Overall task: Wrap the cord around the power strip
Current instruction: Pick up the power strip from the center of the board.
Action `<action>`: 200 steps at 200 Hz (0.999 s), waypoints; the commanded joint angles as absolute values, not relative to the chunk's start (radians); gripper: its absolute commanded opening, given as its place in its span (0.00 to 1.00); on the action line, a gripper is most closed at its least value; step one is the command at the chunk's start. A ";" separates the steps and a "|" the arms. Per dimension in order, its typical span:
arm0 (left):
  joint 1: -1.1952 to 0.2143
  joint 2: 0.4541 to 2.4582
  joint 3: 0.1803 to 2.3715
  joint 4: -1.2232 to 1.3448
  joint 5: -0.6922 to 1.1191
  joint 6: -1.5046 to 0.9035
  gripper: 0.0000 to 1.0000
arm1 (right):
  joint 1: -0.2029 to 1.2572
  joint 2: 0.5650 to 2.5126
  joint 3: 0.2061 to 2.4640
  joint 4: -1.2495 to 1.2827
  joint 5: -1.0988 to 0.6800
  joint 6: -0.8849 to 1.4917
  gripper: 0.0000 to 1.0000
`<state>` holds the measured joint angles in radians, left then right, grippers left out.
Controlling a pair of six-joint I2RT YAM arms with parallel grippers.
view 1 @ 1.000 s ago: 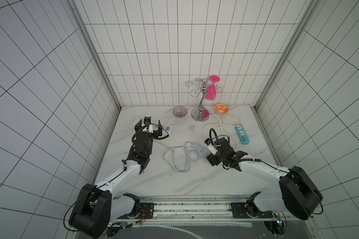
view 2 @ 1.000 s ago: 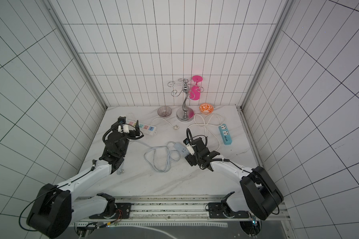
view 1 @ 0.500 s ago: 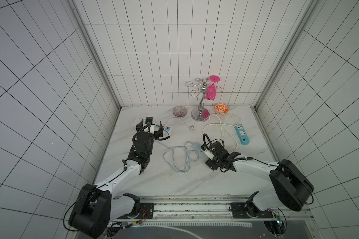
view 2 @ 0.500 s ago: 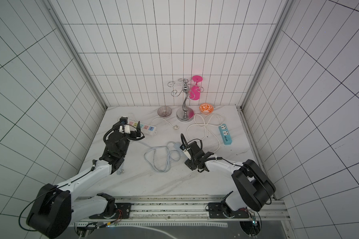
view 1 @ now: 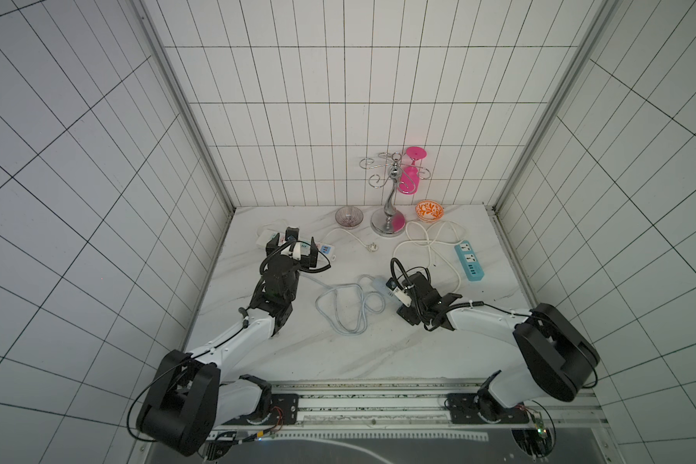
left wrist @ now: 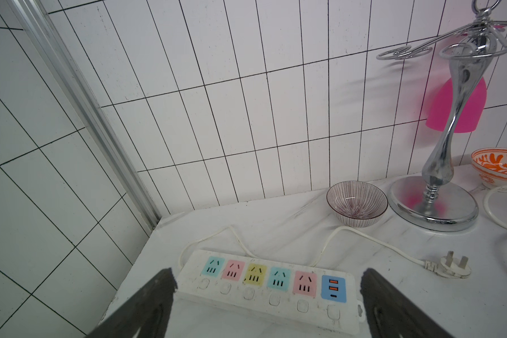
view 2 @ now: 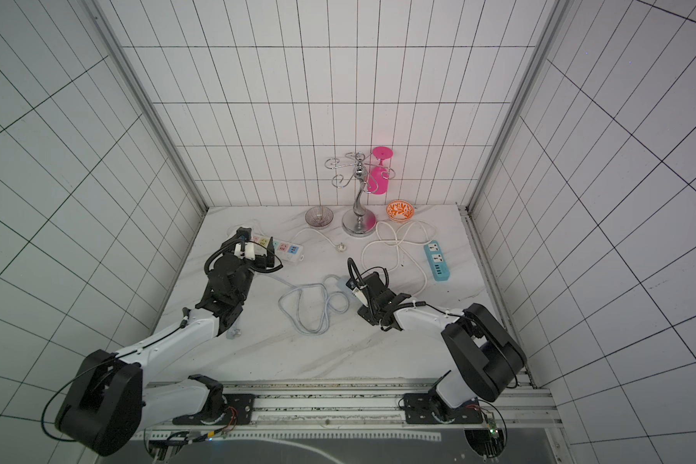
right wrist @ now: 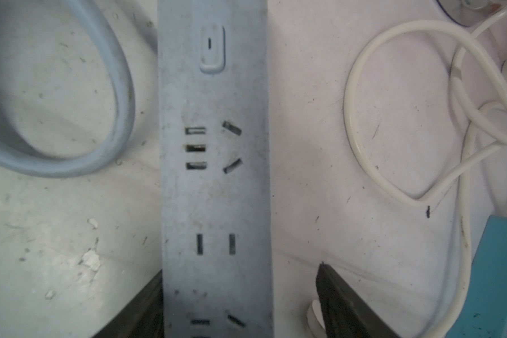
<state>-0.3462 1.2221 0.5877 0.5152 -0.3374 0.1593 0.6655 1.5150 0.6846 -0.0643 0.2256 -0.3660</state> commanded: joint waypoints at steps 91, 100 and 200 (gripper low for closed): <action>-0.348 1.232 0.618 0.515 -0.351 0.178 0.98 | 0.661 1.539 0.754 -0.095 0.167 -0.383 0.59; -0.348 1.232 0.618 0.514 -0.351 0.178 0.98 | 0.661 1.540 0.755 -0.096 0.163 -0.383 0.57; -0.348 1.235 0.615 0.512 -0.353 0.175 0.98 | 0.648 1.542 0.764 -0.122 0.090 -0.371 0.37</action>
